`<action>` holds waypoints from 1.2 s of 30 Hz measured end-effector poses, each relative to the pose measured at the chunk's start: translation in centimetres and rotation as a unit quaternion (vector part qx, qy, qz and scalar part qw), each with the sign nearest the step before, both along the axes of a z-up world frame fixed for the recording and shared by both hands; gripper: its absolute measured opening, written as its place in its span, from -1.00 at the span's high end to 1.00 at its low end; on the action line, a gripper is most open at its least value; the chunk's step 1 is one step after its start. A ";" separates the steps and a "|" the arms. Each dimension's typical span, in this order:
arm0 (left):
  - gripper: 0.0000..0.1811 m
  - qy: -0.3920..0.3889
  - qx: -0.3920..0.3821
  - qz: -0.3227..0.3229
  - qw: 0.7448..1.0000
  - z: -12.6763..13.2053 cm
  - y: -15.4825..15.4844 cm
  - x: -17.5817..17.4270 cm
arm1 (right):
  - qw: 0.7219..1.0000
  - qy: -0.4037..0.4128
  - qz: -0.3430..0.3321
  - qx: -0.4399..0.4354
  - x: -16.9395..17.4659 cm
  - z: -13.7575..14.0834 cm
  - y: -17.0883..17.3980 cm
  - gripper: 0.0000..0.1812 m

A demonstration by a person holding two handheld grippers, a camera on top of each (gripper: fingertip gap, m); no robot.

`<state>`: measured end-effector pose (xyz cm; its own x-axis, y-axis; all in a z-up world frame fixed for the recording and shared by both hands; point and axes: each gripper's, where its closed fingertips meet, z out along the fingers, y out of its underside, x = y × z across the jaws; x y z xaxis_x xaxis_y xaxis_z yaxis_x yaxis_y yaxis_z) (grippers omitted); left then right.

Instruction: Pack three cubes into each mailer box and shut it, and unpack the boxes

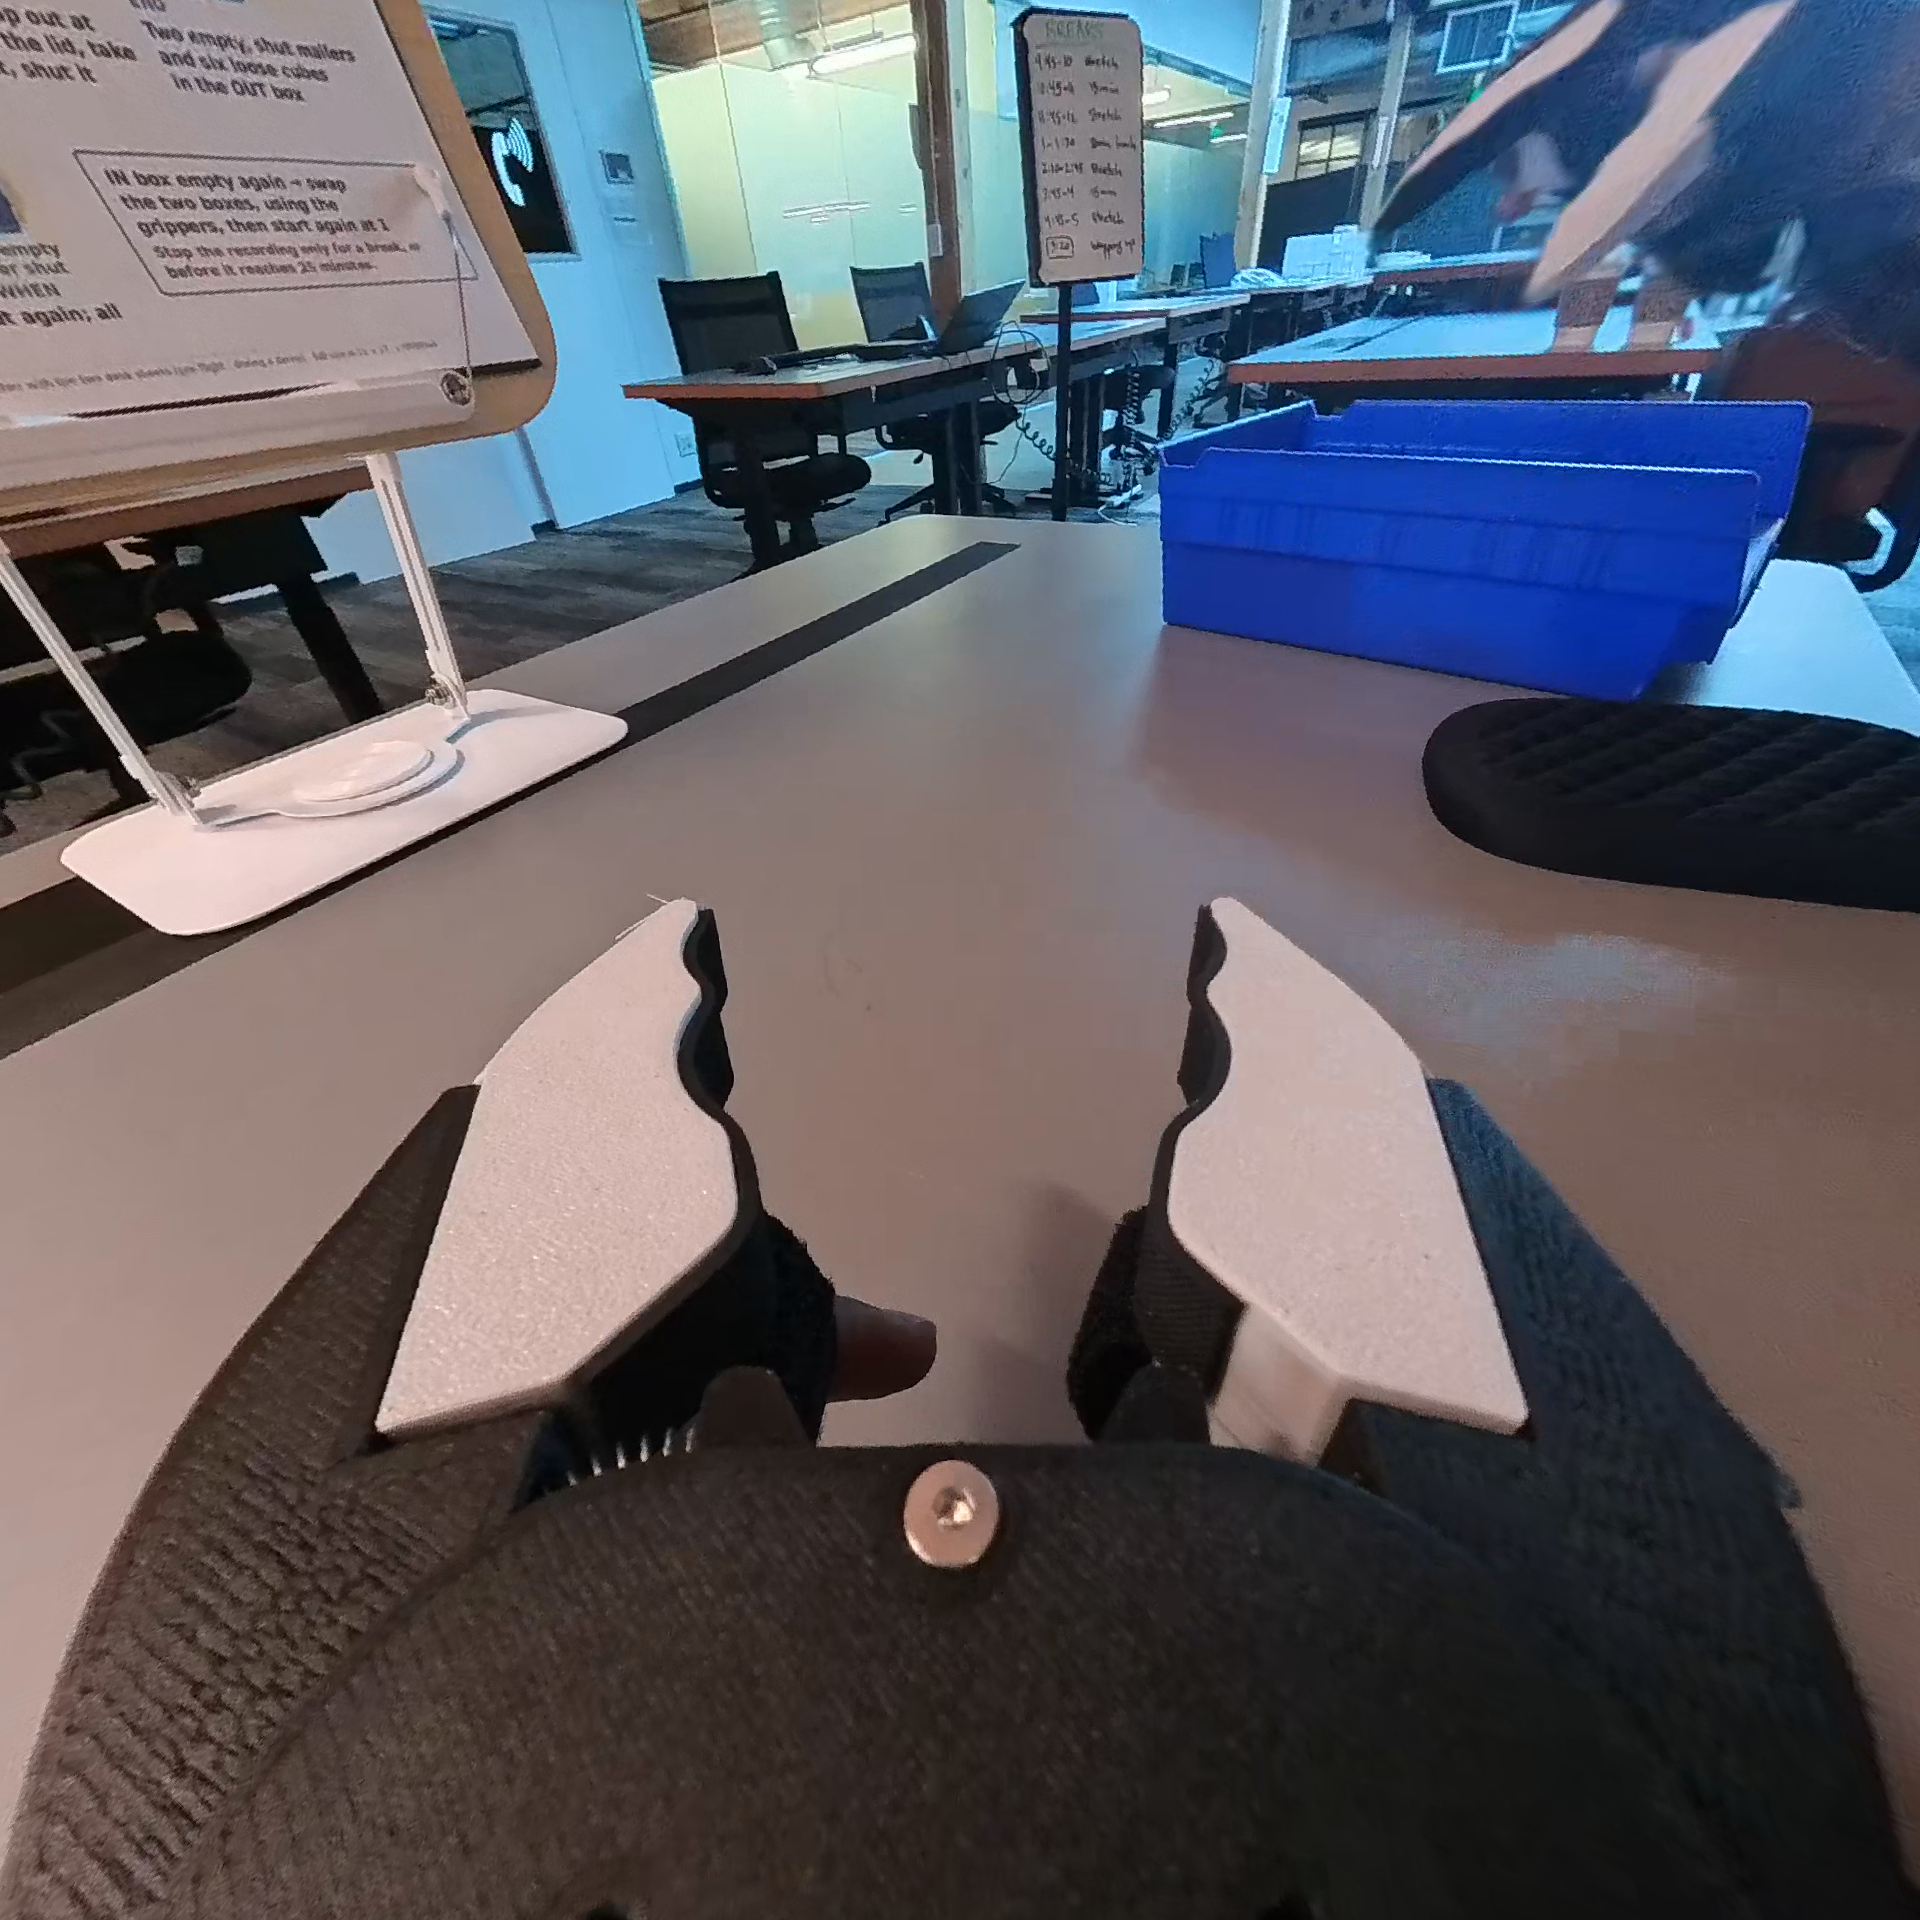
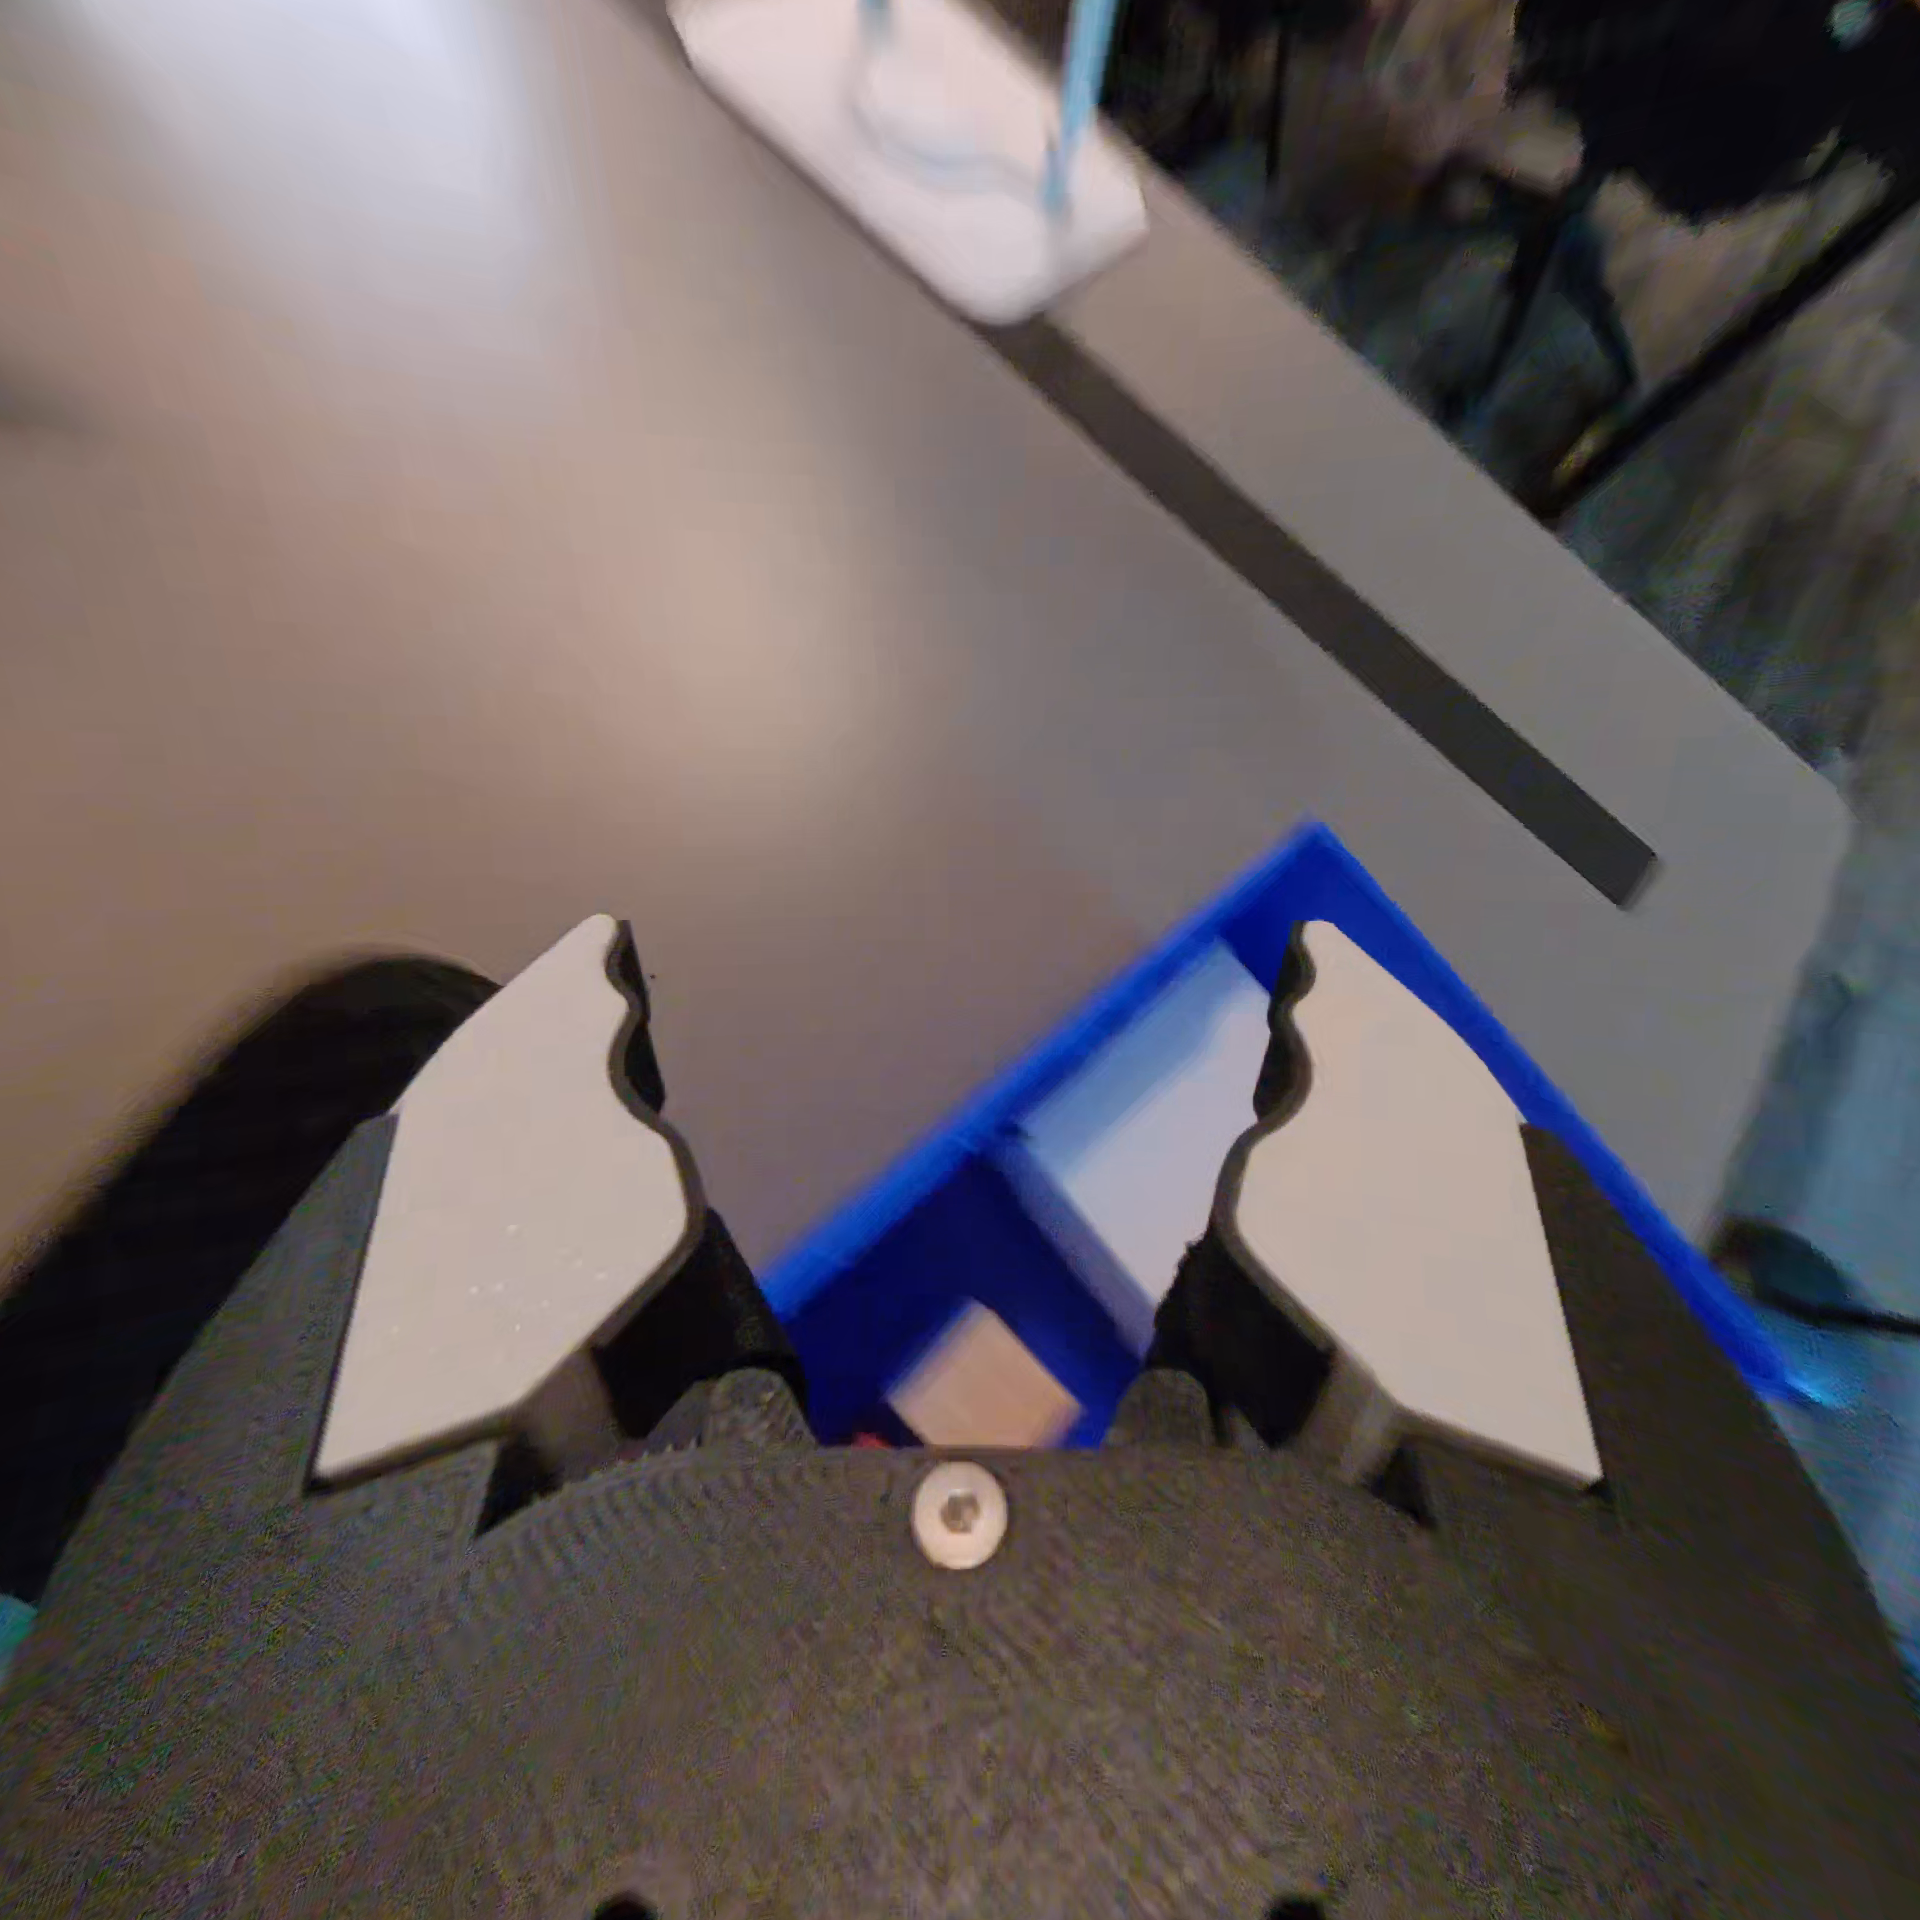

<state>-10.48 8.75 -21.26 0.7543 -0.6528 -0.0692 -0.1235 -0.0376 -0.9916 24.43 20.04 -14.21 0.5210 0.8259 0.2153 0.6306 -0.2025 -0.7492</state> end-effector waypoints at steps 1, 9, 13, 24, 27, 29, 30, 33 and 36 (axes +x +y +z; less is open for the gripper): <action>0.06 0.001 0.000 0.000 1.000 0.0 0.0 0.0 | 0.999 0.046 0.005 0.000 -1.9 0.9 -1.7 -0.22; 0.06 -0.006 -0.004 0.001 1.000 0.4 -0.2 -0.1 | 0.968 0.251 0.012 0.000 -11.5 -1.5 -8.2 -0.27; 0.06 0.004 -0.008 -0.002 1.000 0.2 -0.3 0.2 | 0.958 0.288 -0.009 0.009 -12.7 -5.0 -7.9 -0.34; -0.08 0.049 -0.014 -0.068 0.996 4.4 -5.3 2.7 | 0.973 0.224 0.026 -0.036 -14.9 -9.1 -8.6 -0.48; -0.09 0.083 -0.015 -0.113 0.990 6.2 -9.1 2.7 | 0.972 0.233 0.025 -0.034 -14.8 -8.9 -8.6 -0.49; -0.09 0.116 -0.026 -0.118 0.986 7.4 -11.4 0.9 | 0.970 0.241 0.027 -0.035 -14.8 -8.7 -8.6 -0.49; -0.08 0.145 -0.033 -0.117 0.982 7.9 -12.4 -0.5 | 0.969 0.243 0.026 -0.036 -14.7 -8.7 -8.6 -0.49; -0.12 0.271 -0.093 -0.074 0.955 7.8 -14.2 -7.4 | 0.969 0.242 0.022 -0.035 -14.7 -8.7 -8.6 -0.48; -0.23 0.386 -0.225 -0.080 0.891 4.6 -17.6 -15.3 | 0.970 0.239 0.034 -0.030 -14.9 -8.6 -9.0 -0.50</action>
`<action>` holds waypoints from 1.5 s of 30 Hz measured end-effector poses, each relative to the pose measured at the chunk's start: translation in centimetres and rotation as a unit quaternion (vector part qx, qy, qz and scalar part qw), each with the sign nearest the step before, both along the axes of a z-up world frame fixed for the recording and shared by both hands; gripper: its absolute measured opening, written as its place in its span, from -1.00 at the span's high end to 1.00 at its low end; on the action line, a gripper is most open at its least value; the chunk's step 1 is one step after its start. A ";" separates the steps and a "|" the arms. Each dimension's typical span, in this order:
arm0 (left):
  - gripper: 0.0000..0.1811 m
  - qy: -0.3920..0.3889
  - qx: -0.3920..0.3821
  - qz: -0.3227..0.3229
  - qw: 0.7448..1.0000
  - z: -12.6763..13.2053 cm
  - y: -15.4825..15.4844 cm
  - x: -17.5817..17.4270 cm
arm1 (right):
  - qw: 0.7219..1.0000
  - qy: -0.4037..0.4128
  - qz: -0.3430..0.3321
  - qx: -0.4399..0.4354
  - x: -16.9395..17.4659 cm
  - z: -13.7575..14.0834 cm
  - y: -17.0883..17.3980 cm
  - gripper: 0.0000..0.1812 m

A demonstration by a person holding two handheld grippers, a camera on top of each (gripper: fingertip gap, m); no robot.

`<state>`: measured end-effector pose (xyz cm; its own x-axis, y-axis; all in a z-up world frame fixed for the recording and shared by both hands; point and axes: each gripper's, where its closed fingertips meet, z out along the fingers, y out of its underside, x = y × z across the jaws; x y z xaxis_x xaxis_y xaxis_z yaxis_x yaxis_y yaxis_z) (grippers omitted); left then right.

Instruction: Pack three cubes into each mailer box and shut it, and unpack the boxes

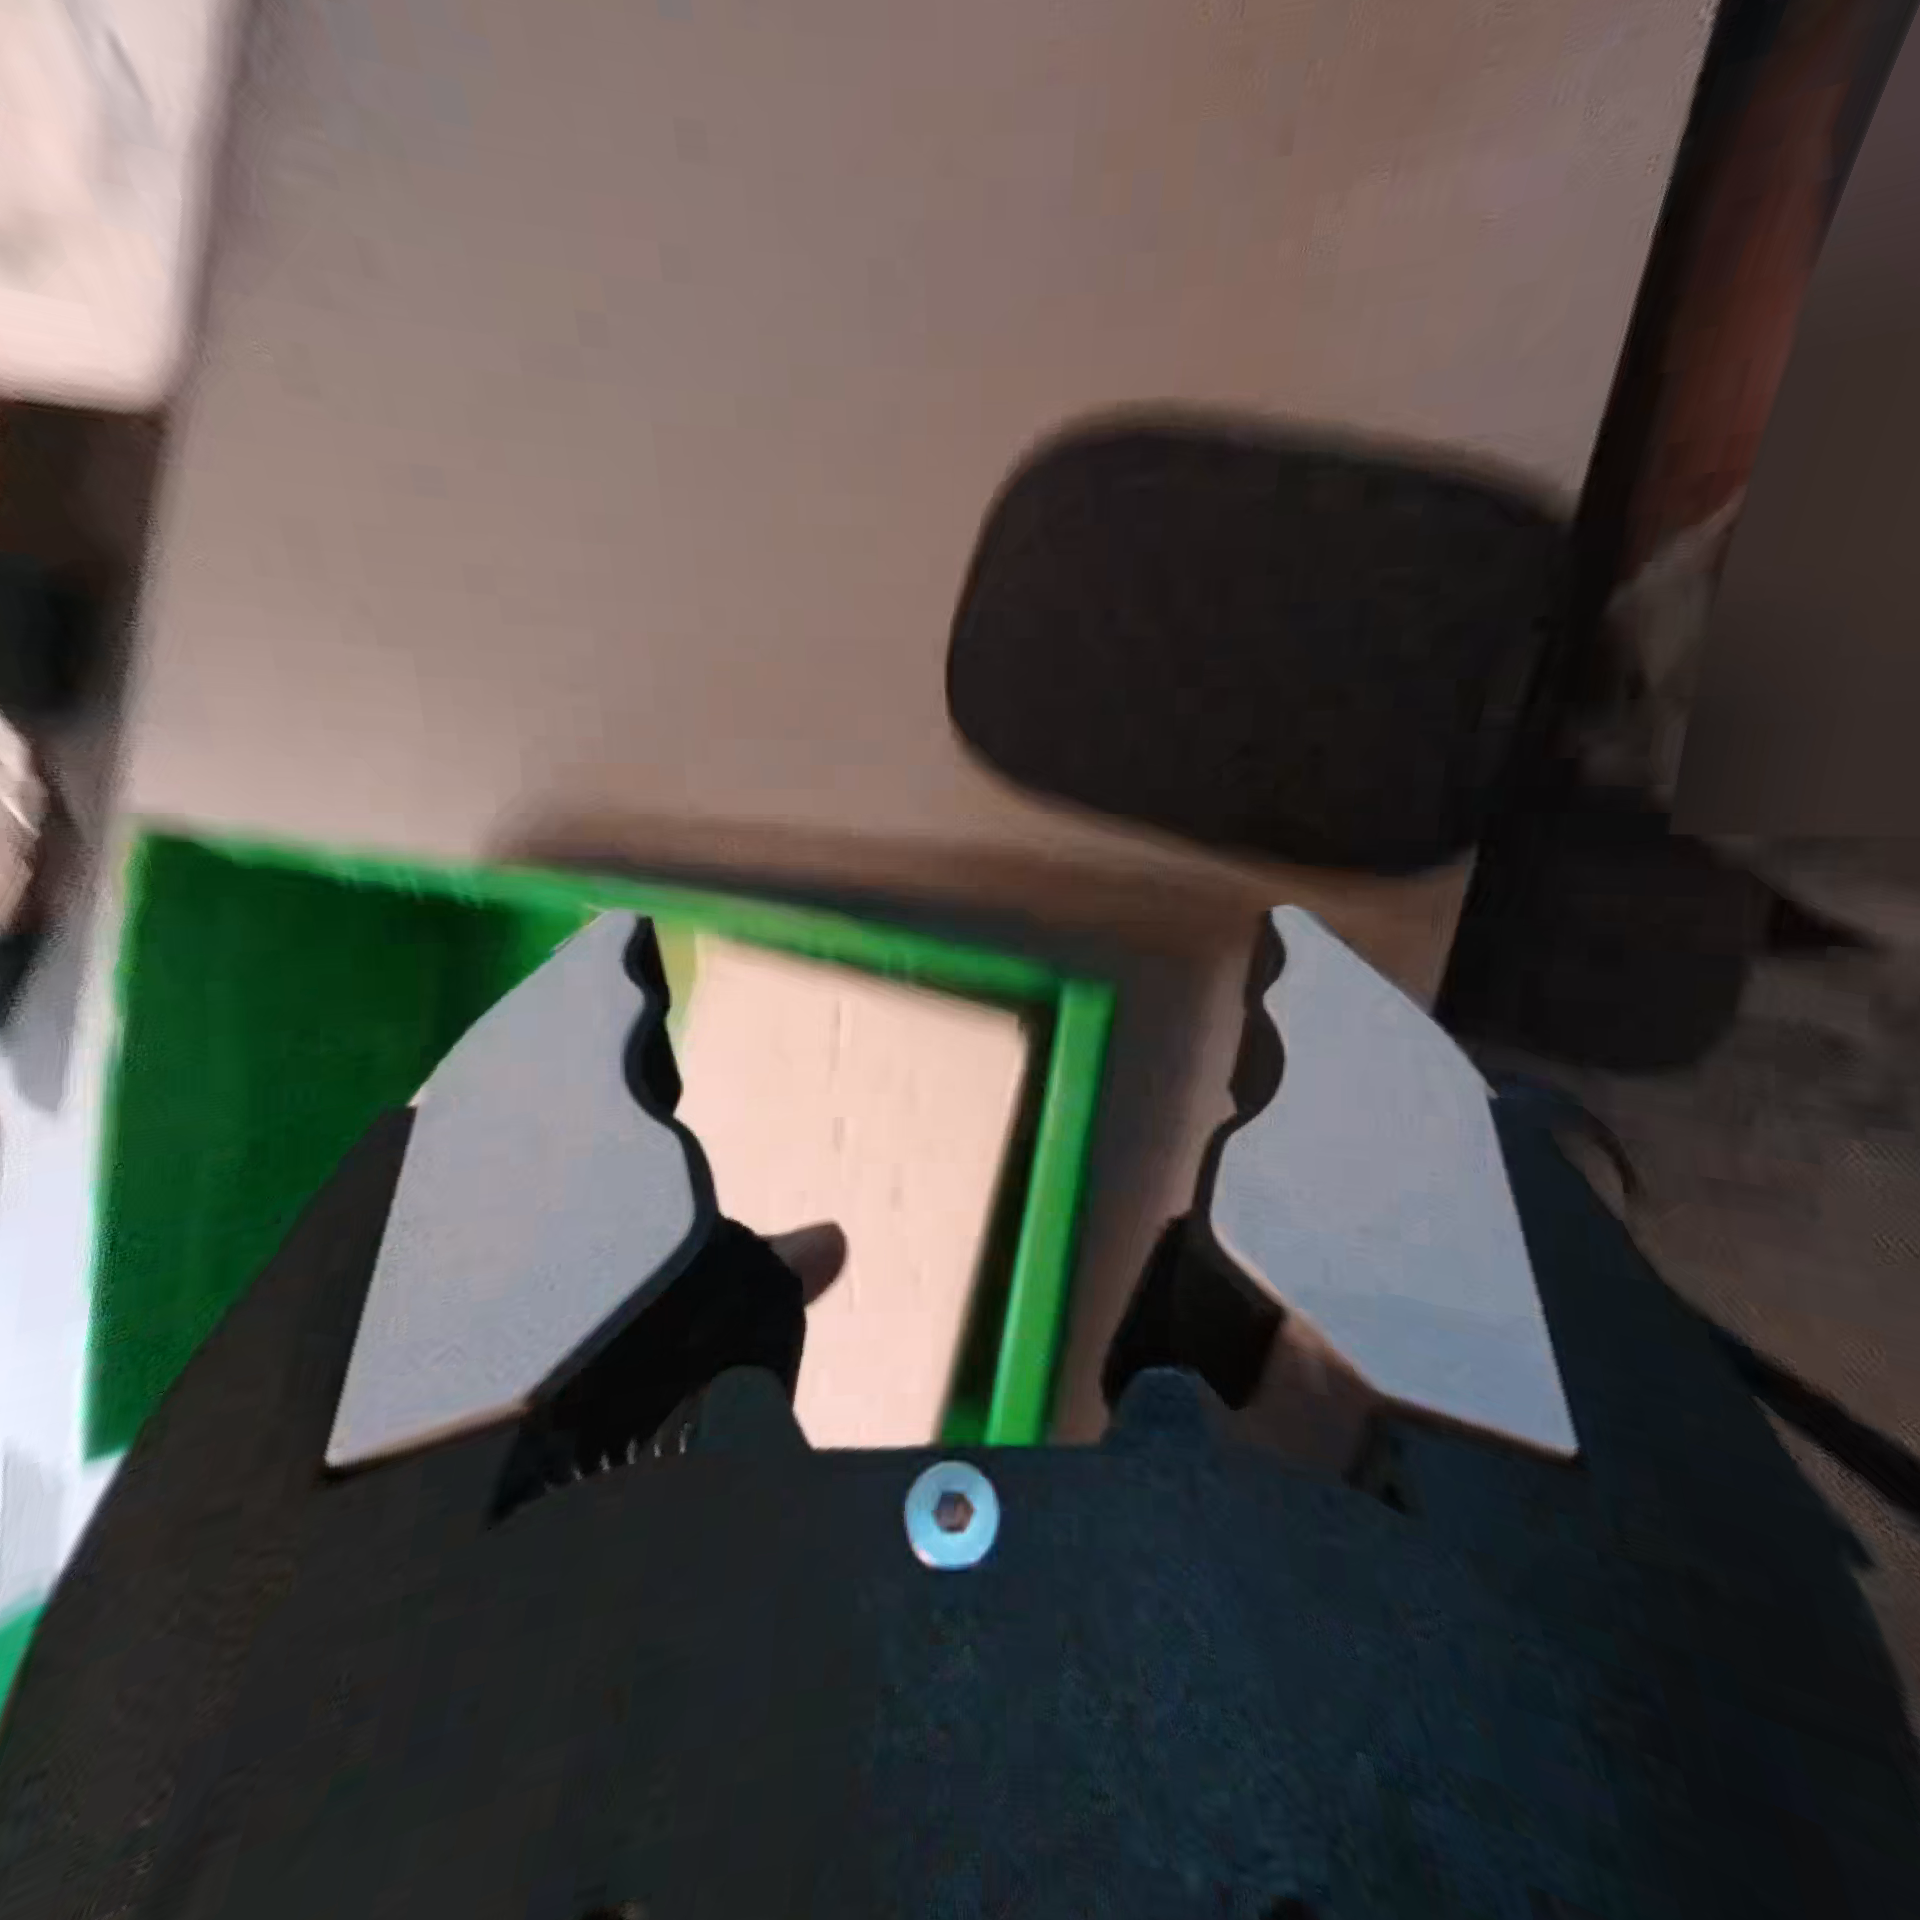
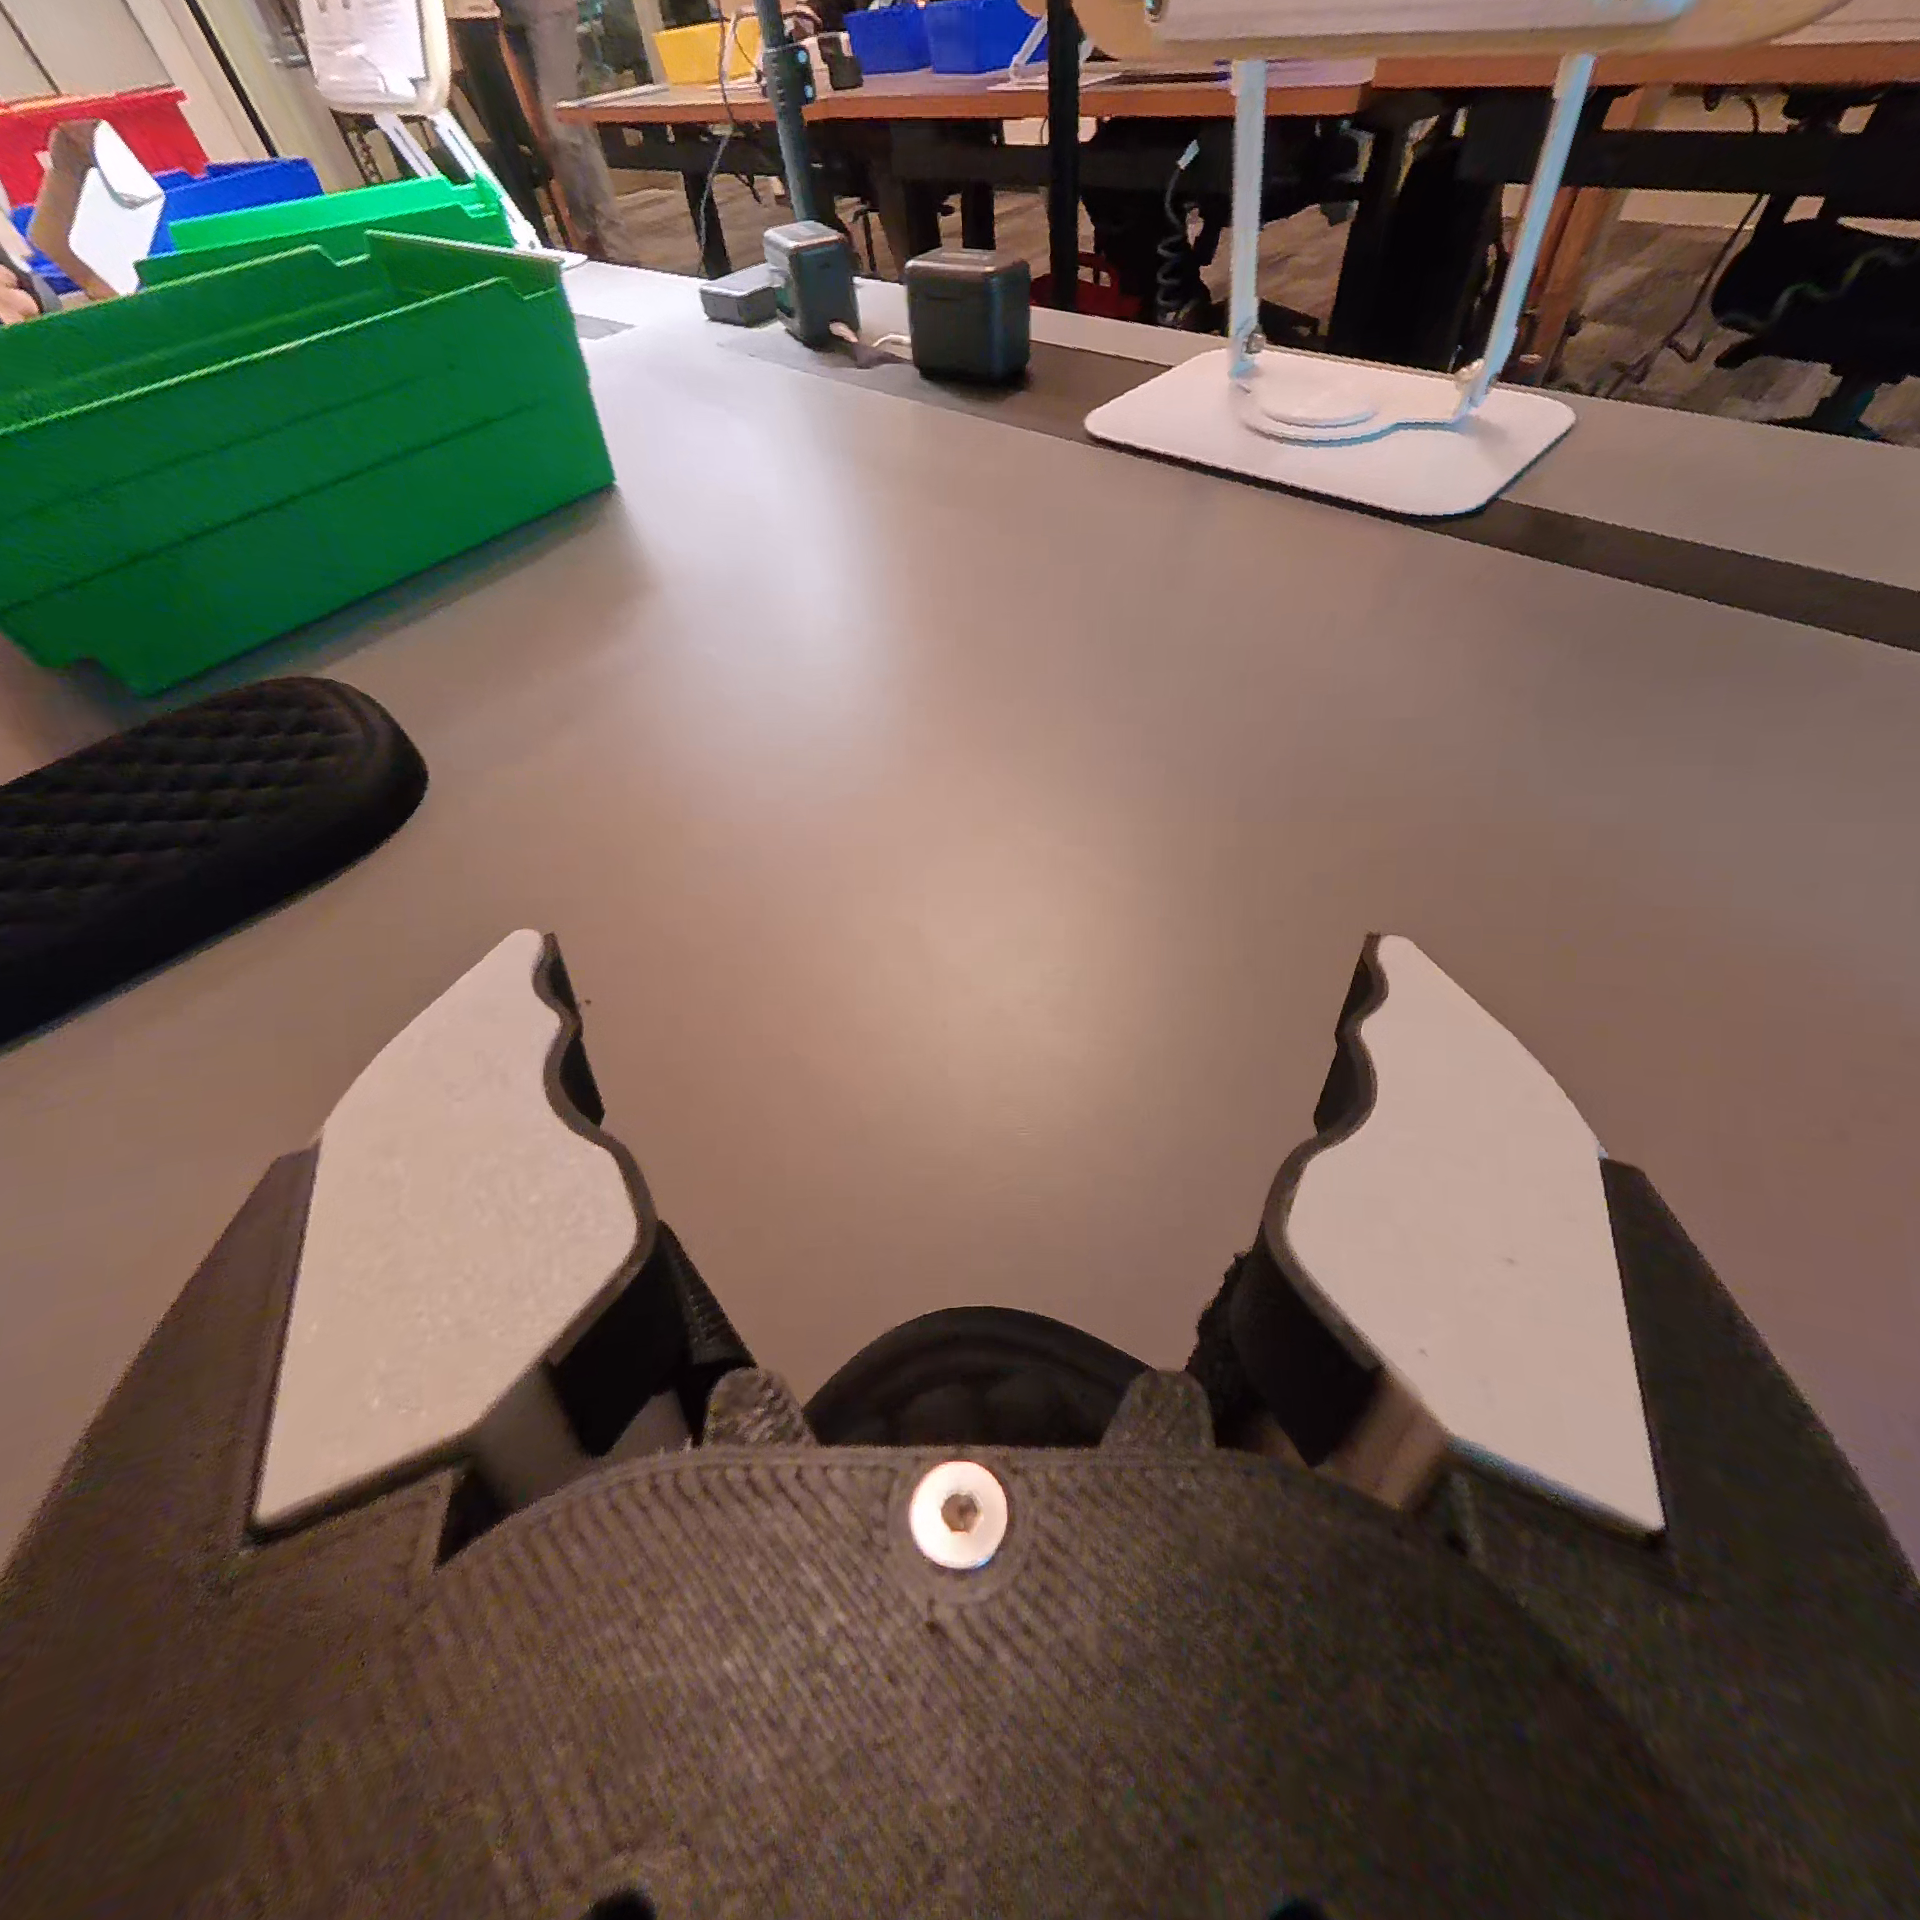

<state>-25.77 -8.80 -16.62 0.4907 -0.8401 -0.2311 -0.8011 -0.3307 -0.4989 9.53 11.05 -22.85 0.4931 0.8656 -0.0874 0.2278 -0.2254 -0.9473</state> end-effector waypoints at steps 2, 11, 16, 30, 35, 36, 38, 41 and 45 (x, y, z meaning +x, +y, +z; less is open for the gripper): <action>-0.30 0.049 -0.054 0.056 0.996 -1.9 -0.6 -4.7 | 1.000 -0.006 0.004 0.008 -0.1 0.0 -0.2 -0.52; -0.33 0.165 -0.087 0.061 0.981 -6.9 0.0 -12.8 | 1.000 -0.004 0.007 0.017 -0.2 0.1 -0.4 -0.51; -0.27 0.178 -0.105 0.047 0.977 -8.1 0.2 -13.2 | 1.000 0.008 0.003 0.006 0.0 0.2 -0.1 -0.47; -0.48 0.157 -0.240 0.061 0.956 -11.2 1.0 -12.4 | 1.000 0.016 -0.004 0.004 0.2 0.4 0.0 -0.43; -0.51 0.146 -0.274 0.072 0.948 -11.6 0.8 -12.6 | 1.000 0.022 -0.005 -0.001 0.3 0.4 0.1 -0.42; -0.52 0.147 -0.269 0.069 0.949 -11.6 0.9 -12.6 | 1.000 0.022 -0.004 -0.002 0.3 0.4 0.1 -0.42; -0.52 0.151 -0.247 0.061 0.955 -11.4 1.5 -12.6 | 1.000 0.022 -0.004 -0.003 0.3 0.4 0.1 -0.42; -0.43 0.159 -0.196 0.051 0.966 -10.8 2.9 -12.7 | 1.000 0.024 -0.005 -0.003 0.4 0.5 0.2 -0.42; -0.48 0.161 -0.190 0.058 0.967 -10.8 3.4 -13.0 | 1.000 0.025 -0.007 -0.004 0.4 0.5 0.2 -0.41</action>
